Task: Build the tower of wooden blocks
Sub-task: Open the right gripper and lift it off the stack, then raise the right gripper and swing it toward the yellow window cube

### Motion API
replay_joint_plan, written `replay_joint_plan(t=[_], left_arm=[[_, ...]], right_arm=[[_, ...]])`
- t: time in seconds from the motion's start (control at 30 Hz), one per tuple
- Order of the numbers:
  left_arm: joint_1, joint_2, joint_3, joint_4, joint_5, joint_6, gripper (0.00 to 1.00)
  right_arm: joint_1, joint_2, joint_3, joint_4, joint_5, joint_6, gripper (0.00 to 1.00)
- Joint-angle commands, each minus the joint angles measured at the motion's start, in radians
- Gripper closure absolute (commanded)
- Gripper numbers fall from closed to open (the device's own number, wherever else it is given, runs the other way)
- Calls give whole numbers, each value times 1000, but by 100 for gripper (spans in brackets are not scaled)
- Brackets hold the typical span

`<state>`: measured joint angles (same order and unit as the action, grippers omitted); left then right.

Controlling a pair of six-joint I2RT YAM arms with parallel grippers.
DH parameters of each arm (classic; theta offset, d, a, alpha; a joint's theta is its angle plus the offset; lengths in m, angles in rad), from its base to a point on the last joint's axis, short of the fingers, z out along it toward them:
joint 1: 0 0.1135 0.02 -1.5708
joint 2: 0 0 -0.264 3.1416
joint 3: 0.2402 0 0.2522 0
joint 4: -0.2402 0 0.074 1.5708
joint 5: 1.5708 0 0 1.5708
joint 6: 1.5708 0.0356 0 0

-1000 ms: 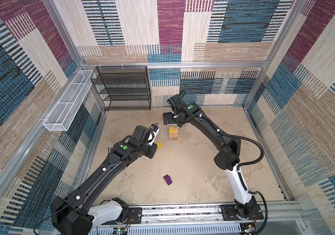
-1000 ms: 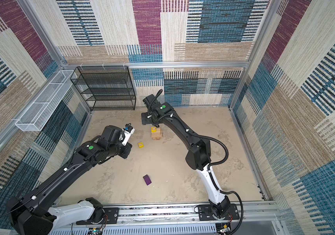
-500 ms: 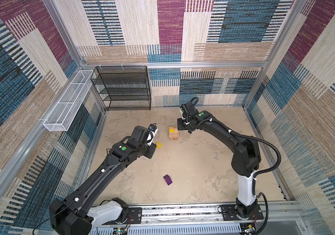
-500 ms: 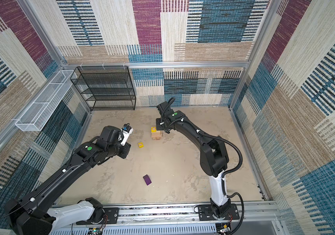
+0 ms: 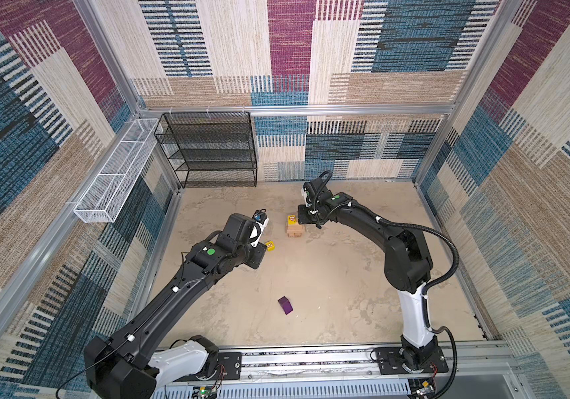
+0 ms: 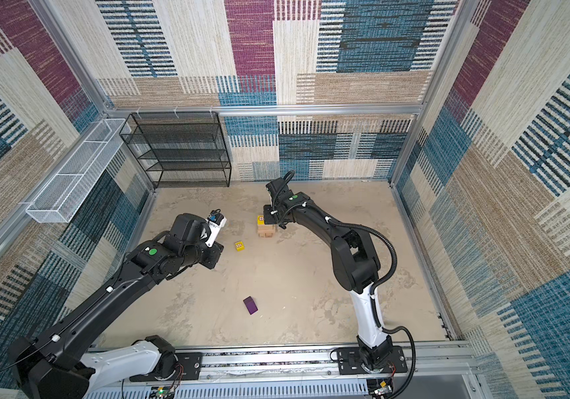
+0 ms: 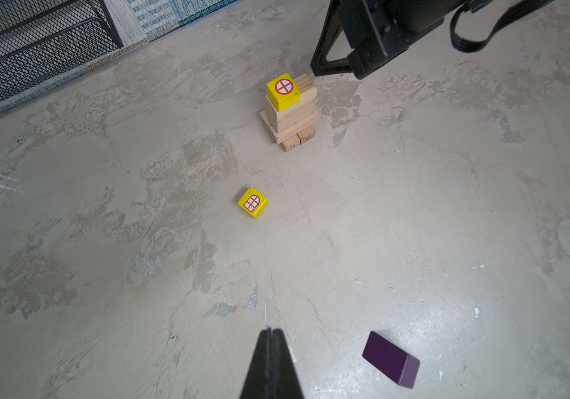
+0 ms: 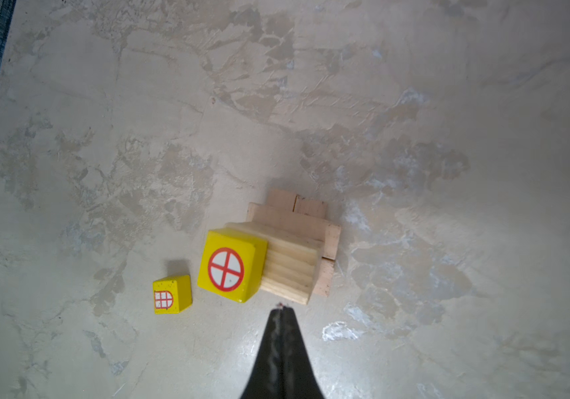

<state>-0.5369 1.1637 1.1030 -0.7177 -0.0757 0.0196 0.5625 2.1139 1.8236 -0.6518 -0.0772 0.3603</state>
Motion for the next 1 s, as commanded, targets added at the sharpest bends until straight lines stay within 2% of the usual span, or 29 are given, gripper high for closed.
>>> replay_joint_plan(t=[0.0,0.97], left_arm=[[2,2,0,16,-3,8,98],[2,2,1,12,-4,13,100]], right_arm=[[0,17,19,34,-33,3,100],[0,94,112,-9,-82,7,100]])
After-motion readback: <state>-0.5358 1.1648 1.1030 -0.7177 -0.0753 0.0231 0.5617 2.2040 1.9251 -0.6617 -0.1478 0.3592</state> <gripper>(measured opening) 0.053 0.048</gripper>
